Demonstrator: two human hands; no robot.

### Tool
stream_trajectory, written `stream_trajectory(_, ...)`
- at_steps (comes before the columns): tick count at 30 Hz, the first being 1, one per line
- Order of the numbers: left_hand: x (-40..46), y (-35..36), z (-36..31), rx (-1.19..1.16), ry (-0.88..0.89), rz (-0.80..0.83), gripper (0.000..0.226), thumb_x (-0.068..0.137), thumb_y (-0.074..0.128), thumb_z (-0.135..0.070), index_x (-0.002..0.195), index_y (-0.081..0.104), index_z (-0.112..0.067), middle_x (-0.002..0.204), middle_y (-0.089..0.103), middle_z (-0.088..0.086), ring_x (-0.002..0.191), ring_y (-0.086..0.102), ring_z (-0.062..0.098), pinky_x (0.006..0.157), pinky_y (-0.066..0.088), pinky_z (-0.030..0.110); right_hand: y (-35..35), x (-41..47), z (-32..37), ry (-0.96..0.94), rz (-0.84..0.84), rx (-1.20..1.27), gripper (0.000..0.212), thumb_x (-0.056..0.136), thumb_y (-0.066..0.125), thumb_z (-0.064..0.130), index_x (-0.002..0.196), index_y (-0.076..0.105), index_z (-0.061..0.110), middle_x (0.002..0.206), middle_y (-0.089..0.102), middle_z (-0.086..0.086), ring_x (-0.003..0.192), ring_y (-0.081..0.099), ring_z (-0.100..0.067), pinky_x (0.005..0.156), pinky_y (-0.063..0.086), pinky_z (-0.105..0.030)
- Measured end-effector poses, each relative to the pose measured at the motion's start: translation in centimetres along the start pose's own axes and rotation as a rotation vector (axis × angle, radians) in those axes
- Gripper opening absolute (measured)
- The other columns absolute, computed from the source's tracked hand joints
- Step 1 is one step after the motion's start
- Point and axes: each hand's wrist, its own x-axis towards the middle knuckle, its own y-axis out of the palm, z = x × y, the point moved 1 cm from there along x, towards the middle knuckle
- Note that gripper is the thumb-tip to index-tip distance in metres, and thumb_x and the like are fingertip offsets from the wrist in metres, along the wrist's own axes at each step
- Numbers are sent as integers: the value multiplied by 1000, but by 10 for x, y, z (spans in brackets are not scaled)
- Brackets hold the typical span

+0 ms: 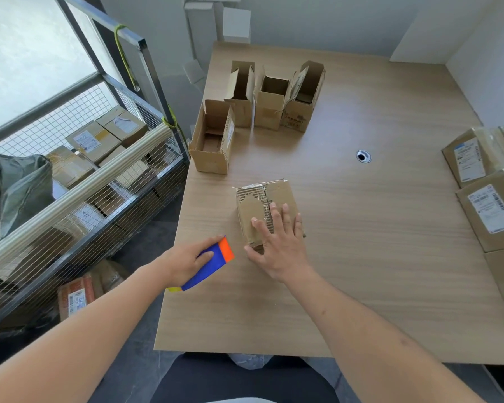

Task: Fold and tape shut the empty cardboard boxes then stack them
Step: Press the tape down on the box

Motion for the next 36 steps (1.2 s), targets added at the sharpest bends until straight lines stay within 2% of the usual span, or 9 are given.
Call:
stream_trajectory(2,-3,4,-2,38,-14,-42,55,107,38,-46,149,11,-69,103,59,1,81,59,18,72,47,30,4,1,4,-4,-45,-27,72,86,43,70,146,43,30,165,19,-23,153,10,-50,119,7,-71)
stream_trajectory(5,1,17,-9,116,-46,-114,63,104,43,-52,146,1,-73,94,44,1,73,54,21,74,51,33,16,0,3,-37,-148,-70,70,86,48,68,142,50,26,160,29,-27,149,21,-54,115,18,-74)
stream_trajectory(10,13,52,-17,35,-121,-190,69,100,55,-52,154,12,-61,97,43,8,80,50,27,86,49,37,27,-2,-6,-66,-227,-117,78,92,33,79,150,44,28,163,26,-25,151,20,-50,118,18,-70)
stream_trajectory(16,15,57,-24,62,-87,-293,62,101,57,-39,156,31,-45,101,45,8,86,54,31,87,50,42,20,-7,-11,-55,-217,-67,79,86,40,83,152,40,40,165,28,-15,152,24,-41,120,21,-62)
stream_trajectory(20,12,37,-46,-45,139,-560,45,97,62,-19,142,59,-16,108,55,8,90,59,27,80,52,35,10,-9,-23,-76,-224,-64,77,81,64,70,151,40,47,161,37,-11,147,35,-36,116,27,-54)
stream_trajectory(23,16,38,-59,-28,344,-644,41,94,58,-27,130,67,-9,117,59,12,100,61,26,83,52,30,7,-8,-22,-62,-216,-48,77,76,72,64,146,46,47,157,43,-9,144,40,-35,111,24,-50)
stream_trajectory(27,26,48,-62,23,421,-597,35,94,66,-37,123,70,-18,139,52,3,112,65,28,75,60,44,-3,-8,-29,-51,-183,16,77,68,69,75,139,54,47,152,49,-5,138,47,-33,103,36,-51)
stream_trajectory(31,28,53,-69,66,588,-546,29,93,70,-34,115,75,-16,146,54,10,132,58,29,87,60,48,-5,-29,-43,-62,-166,24,81,66,56,84,139,54,49,152,50,-2,135,50,-31,101,40,-50)
stream_trajectory(36,19,58,-94,164,694,-567,29,87,73,-38,102,80,-15,129,65,17,112,69,32,82,62,42,-7,-51,-70,-145,-111,30,73,80,37,81,147,43,52,156,45,1,134,49,-28,99,40,-48)
